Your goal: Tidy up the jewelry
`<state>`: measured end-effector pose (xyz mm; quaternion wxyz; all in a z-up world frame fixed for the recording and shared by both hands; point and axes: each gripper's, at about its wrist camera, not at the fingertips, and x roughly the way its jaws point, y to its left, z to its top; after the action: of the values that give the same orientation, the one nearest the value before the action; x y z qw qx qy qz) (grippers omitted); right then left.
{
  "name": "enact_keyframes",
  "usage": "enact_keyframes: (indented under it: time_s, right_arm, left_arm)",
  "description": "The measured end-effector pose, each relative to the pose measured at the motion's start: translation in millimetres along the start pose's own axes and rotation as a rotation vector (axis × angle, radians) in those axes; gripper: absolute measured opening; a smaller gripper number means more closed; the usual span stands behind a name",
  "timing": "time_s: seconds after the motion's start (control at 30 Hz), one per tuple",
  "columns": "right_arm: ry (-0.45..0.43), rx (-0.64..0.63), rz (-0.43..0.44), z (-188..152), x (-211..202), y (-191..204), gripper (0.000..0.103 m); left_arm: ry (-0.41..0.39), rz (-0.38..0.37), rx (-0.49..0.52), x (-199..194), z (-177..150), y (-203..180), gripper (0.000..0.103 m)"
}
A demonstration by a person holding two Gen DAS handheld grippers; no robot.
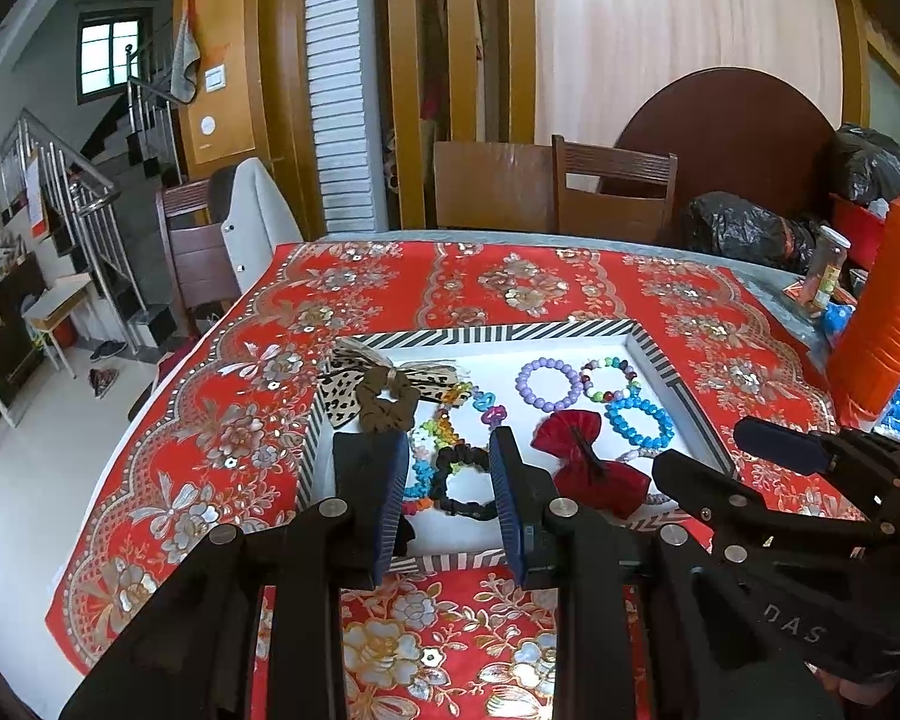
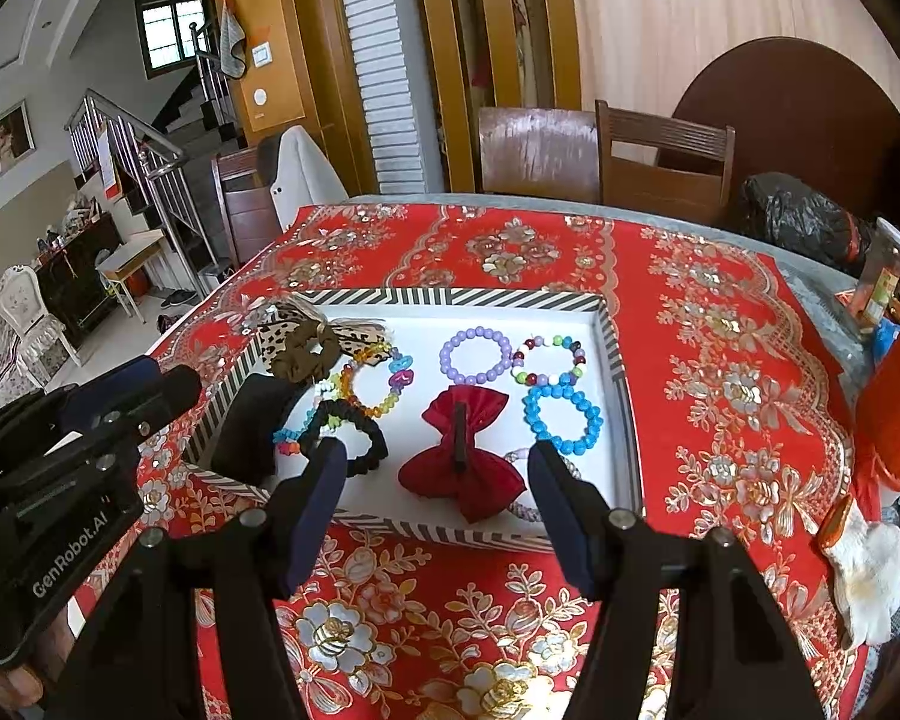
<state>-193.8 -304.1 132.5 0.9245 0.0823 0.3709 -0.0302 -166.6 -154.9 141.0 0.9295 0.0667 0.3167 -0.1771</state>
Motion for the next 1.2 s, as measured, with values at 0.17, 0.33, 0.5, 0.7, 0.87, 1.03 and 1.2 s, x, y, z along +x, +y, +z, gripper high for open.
enact_keyframes:
  time_s: [0.17, 0.33, 0.5, 0.7, 0.87, 1.03, 1.2]
  right_arm:
    - [0.007, 0.016, 0.000, -3, 2, -4, 0.066]
    - [0.004, 0.017, -0.003, -4, 2, -8, 0.066]
    - [-0.003, 0.038, -0.024, -1, -1, -24, 0.066]
    - [-0.003, 0.067, -0.081, 0, -2, -57, 0.068]
    - [0.006, 0.101, -0.114, -2, -2, -84, 0.069]
    - [0.036, 0.123, -0.180, -10, 4, -114, 0.069]
    - [0.044, 0.157, -0.192, -16, 5, -128, 0.069]
  left_arm:
    - [-0.011, -0.010, 0.013, 0, -2, -2, 0.027]
    - [-0.005, -0.005, 0.004, 2, -1, 0, 0.027]
    - [0.017, 0.010, -0.035, 8, -1, 10, 0.027]
    - [0.040, 0.027, -0.062, 16, -5, 24, 0.027]
    - [0.046, 0.039, -0.069, 19, -6, 31, 0.027]
    - [0.042, 0.065, -0.076, 22, -7, 41, 0.027]
    - [0.044, 0.072, -0.075, 22, -7, 45, 0.027]
